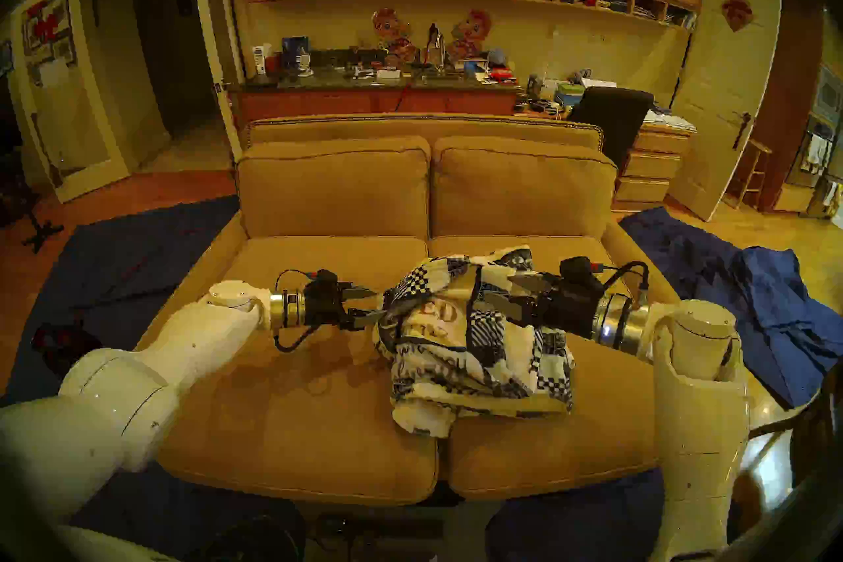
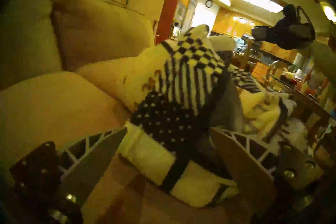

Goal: Fold the blanket in half twice

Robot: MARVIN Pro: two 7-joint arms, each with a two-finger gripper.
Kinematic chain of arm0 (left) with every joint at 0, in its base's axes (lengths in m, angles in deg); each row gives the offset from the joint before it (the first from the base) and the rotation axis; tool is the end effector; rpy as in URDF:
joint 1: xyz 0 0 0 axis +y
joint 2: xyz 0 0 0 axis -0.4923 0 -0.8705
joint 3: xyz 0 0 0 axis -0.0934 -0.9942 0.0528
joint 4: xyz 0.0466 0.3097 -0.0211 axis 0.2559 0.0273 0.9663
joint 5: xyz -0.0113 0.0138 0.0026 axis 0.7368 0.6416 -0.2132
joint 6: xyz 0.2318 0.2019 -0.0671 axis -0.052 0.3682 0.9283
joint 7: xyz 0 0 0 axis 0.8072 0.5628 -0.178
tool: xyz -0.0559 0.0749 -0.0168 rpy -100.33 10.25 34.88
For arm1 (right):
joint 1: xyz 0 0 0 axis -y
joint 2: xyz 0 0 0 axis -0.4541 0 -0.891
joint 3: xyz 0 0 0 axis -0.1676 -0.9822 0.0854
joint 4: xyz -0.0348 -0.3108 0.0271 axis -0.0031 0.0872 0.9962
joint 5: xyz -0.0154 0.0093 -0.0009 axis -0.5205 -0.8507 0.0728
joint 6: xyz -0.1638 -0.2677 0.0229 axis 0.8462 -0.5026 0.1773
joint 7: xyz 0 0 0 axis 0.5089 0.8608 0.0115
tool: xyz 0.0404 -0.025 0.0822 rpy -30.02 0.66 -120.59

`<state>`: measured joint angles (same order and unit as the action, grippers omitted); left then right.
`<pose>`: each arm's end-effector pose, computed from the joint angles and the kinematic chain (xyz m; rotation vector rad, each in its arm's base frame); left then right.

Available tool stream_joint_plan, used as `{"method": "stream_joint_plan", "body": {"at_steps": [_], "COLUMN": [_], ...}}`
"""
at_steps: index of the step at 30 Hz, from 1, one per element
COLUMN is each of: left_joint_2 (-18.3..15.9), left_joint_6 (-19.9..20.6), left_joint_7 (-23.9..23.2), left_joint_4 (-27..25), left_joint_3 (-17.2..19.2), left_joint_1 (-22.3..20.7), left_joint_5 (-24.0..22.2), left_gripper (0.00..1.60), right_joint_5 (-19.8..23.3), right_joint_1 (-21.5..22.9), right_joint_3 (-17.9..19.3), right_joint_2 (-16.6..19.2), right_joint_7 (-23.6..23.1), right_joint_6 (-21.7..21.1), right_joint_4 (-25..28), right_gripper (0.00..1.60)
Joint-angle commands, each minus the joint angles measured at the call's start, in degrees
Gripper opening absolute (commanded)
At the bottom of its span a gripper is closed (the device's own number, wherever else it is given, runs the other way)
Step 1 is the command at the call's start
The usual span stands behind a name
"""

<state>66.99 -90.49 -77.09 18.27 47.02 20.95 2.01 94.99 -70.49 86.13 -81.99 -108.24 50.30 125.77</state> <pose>0.5074 0.0268 -0.4084 1.7995 -0.8868 1.1125 0.3312 -0.1376 -0.2607 -1.9950 -0.5861 -1.3319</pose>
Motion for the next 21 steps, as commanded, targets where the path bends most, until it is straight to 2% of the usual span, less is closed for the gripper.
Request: {"method": "stream_joint_plan", "body": {"at_steps": [1,12,21], "left_joint_2": [1.86,4.86,5.40], "left_joint_6": [0.14,0.92,1.41], "left_joint_7": [-0.89,-4.01,-1.78], "left_joint_4": [3.82,8.88,11.67], "left_joint_3": [0.47,2.12,0.44], "left_joint_1": [-4.28,-4.55,-6.48], "left_joint_5": [-0.51,-2.50,-0.25], "left_gripper": [1.60,1.60,1.60], "right_joint_5": [0.34,0.26,0.33], "right_joint_1": [0.53,0.77,0.38], "right_joint_3": [0.60,0.89,1.84], "right_joint_2": [-0.16,-0.50,-0.60], "right_joint_7": [0.18,0.30,0.19], "right_joint_6": [-0.08,-0.05,-0.08], "right_joint_4": [0.34,0.59,0.86], "right_gripper": [1.60,1.60,1.60]}}
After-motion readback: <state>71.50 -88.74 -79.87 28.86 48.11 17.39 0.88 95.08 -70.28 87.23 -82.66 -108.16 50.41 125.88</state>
